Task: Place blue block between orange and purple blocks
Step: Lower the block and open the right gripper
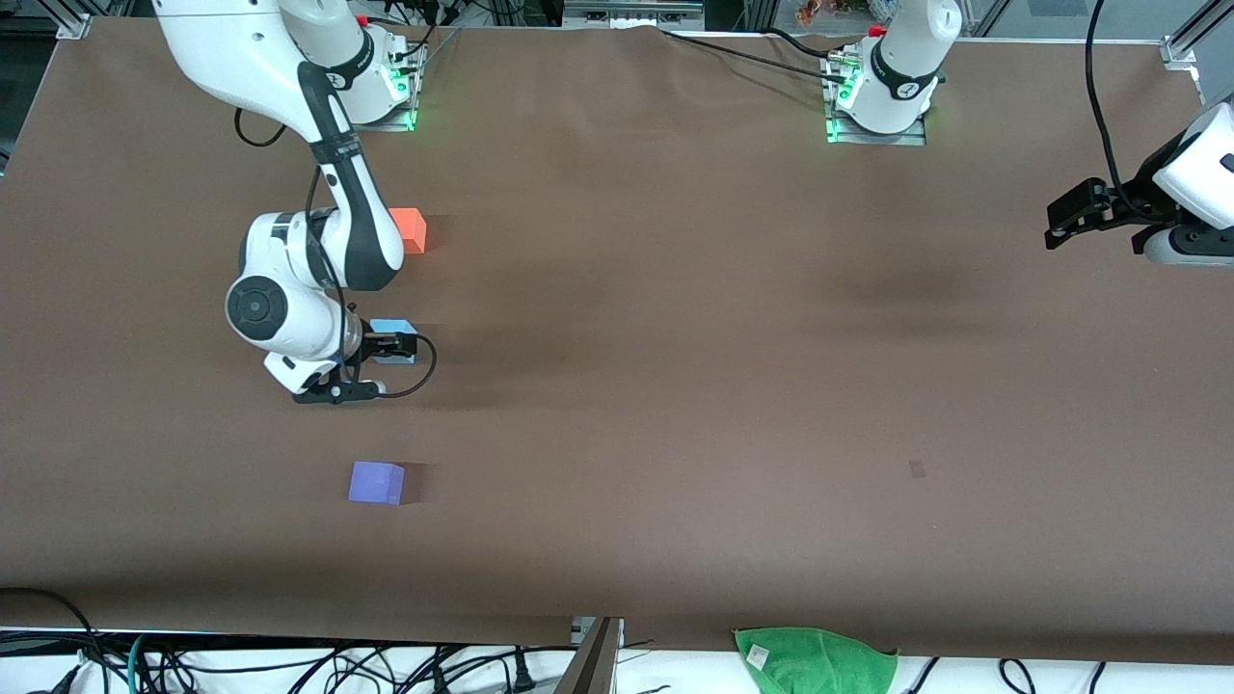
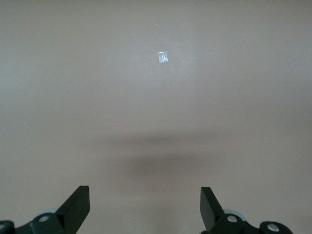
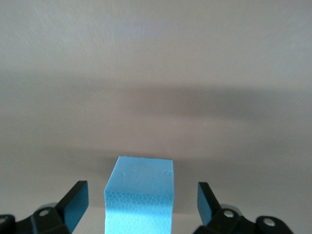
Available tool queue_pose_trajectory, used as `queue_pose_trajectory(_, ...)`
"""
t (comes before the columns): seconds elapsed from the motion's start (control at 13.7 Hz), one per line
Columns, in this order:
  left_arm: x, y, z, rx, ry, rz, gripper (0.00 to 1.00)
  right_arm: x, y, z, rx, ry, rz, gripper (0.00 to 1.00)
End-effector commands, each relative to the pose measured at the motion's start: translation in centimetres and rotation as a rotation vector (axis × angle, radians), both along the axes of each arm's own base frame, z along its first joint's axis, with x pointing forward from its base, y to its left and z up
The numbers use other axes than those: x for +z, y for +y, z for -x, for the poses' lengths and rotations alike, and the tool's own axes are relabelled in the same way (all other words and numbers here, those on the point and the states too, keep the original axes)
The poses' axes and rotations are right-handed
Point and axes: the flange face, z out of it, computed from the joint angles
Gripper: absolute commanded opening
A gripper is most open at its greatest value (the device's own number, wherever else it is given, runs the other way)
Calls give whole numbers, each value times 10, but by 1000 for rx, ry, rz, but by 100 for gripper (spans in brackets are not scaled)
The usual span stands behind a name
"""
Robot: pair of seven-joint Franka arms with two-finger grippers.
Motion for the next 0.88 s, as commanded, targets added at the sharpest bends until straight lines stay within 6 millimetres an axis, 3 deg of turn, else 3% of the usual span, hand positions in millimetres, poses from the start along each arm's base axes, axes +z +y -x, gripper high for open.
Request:
queue_pose_trajectory(0.0,7,1,-1,-11,5,18,100,52,1,-19,27,2,-39,99)
queue_pose_trajectory(0.22,6,2,-1,-11,7,18,100,110,-1,-38,73,33,4,99)
queue_pose_trajectory(0.51,6,1,-1,-13,5,18,100,193,4,-49,156,50,86,99)
queue_pose_trajectory(0.8,6,3,-1,-31,5,18,100,268,5,-32,151,56,71,99)
